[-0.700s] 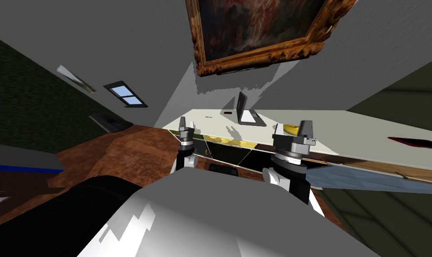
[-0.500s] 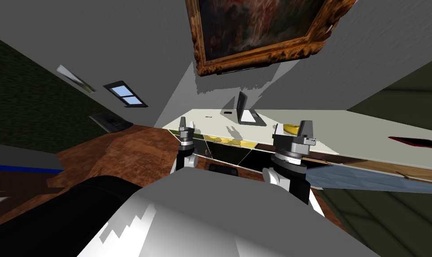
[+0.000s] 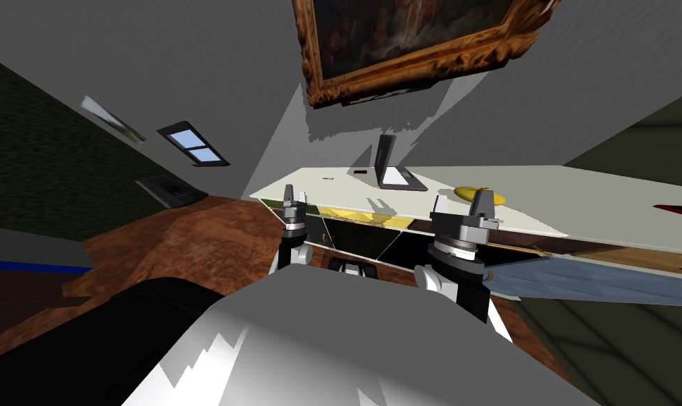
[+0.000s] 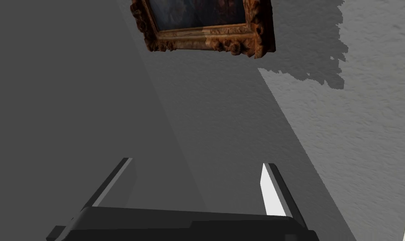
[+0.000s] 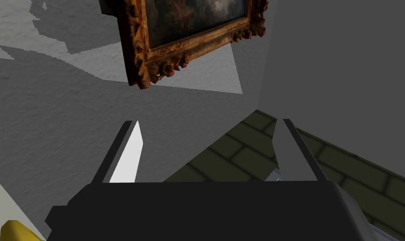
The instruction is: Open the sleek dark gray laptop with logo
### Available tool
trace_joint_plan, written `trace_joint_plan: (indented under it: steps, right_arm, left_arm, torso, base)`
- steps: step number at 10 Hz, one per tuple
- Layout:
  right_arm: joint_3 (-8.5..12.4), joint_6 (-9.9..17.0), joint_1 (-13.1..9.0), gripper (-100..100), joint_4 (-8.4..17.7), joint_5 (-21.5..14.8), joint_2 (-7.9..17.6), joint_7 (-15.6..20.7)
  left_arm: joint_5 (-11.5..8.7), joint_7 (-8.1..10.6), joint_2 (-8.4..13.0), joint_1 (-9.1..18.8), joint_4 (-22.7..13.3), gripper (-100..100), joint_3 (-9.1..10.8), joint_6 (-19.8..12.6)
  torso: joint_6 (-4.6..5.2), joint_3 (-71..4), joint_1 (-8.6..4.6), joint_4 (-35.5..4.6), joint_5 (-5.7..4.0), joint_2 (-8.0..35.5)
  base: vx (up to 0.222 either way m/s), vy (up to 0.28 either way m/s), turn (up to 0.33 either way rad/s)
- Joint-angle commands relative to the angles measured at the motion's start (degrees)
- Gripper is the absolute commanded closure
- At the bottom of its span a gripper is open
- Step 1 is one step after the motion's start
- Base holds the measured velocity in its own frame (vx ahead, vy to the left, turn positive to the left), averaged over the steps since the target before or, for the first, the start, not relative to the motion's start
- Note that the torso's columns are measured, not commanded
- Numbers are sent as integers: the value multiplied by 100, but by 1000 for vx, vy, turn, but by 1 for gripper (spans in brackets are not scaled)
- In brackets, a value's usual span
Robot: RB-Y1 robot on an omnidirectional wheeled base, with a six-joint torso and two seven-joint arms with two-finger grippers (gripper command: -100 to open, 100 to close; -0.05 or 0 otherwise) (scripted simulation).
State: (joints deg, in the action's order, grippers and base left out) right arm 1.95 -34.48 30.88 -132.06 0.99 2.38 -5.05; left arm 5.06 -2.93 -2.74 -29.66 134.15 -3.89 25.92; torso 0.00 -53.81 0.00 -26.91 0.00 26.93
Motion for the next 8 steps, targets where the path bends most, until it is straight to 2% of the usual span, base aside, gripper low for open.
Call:
trace_joint_plan:
  steps: [1,2,3,4,7,8]
  right_arm:
    - [0,0,0,0,0,0,0,0]
    - [0,0,0,0,0,0,0,0]
    - [215,46,-7,-100,23,-63,217,32]
    - [353,78,-9,-100,39,-105,333,53]
    - [866,221,0,-100,115,-284,761,137]
    - [918,221,0,-100,115,-284,761,137]
  left_arm:
    - [0,0,0,0,0,0,0,0]
    - [0,0,0,0,0,0,0,0]
    - [0,0,0,0,0,0,0,0]
    - [0,0,0,0,-2,0,0,-1]
    - [0,0,0,1,-3,0,0,-1]
    - [0,0,0,1,-3,0,0,-1]
  torso:
    - [0,-846,0,-423,0,423]
    - [0,-1692,0,-846,0,846]
    - [0,-2538,0,-1269,0,1269]
    - [-1,-2926,2,-1460,1,1475]
    - [0,-3071,3,-1537,1,1540]
    - [0,-3071,-4,-1538,-1,1543]
  base:
    - [0,0,0]
    - [0,0,0]
    - [-39,9,77]
    - [-79,13,95]
    - [-96,13,93]
    - [-86,3,35]
